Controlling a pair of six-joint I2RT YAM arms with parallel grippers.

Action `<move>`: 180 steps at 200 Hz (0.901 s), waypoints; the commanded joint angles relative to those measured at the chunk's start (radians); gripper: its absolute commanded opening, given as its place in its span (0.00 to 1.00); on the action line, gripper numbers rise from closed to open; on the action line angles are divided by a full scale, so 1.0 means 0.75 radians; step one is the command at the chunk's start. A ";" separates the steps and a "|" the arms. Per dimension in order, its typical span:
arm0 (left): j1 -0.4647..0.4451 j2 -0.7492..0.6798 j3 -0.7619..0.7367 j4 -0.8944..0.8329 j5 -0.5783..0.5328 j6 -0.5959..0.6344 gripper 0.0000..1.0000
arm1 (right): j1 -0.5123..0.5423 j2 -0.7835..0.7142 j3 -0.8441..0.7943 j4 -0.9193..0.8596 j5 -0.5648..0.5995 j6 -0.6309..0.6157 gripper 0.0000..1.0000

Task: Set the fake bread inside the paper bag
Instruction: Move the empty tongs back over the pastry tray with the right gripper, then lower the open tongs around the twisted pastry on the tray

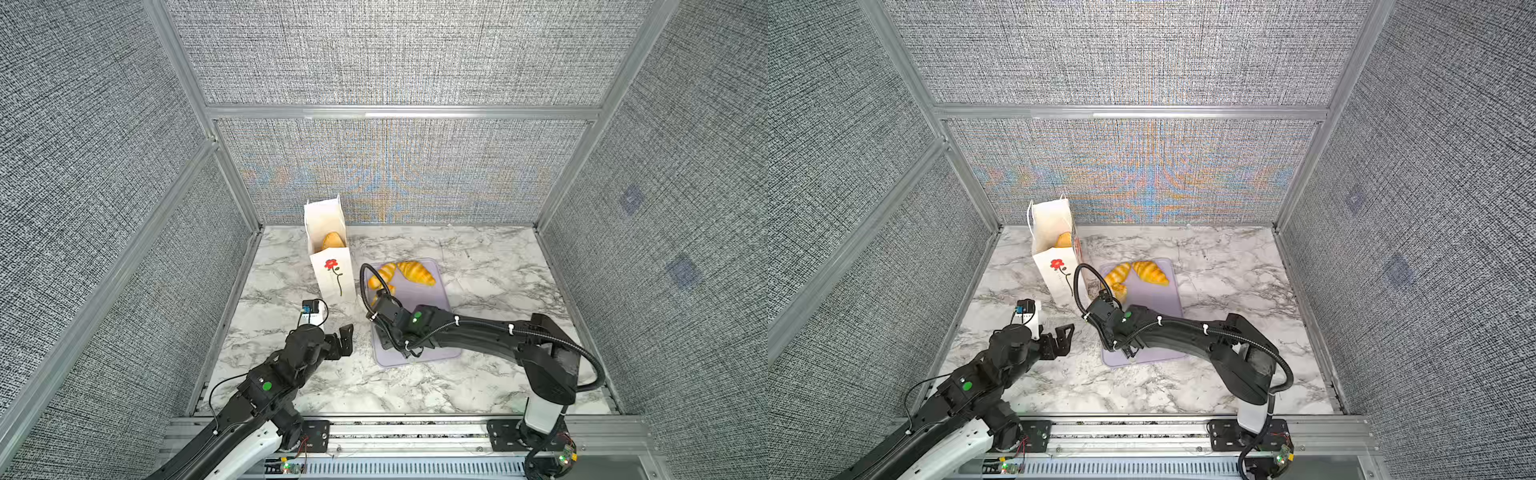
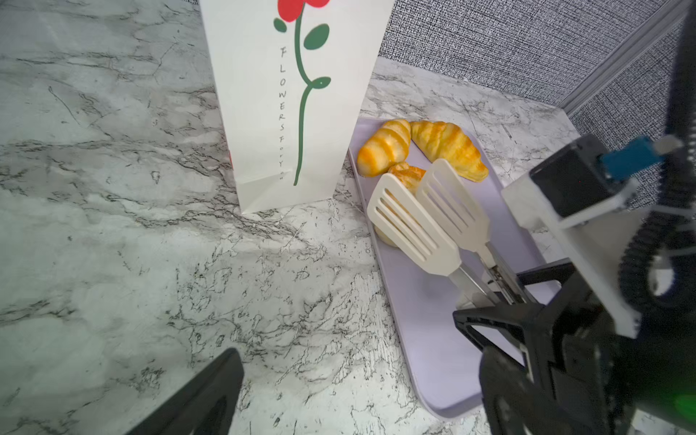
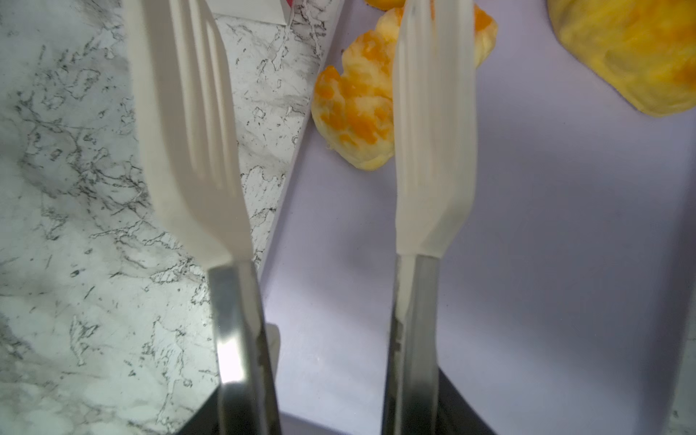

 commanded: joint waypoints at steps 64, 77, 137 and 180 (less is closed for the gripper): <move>-0.001 0.003 0.007 0.030 -0.004 0.018 0.99 | -0.024 0.092 0.018 -0.215 0.181 0.016 0.47; 0.000 0.004 0.009 0.029 -0.005 0.020 0.99 | -0.033 0.082 0.003 -0.233 0.197 0.015 0.46; -0.001 0.027 0.013 0.051 0.005 0.020 0.99 | -0.031 -0.056 -0.108 -0.282 0.218 0.019 0.47; -0.001 0.049 0.012 0.074 0.013 0.026 0.99 | -0.034 -0.122 -0.170 -0.263 0.196 0.068 0.54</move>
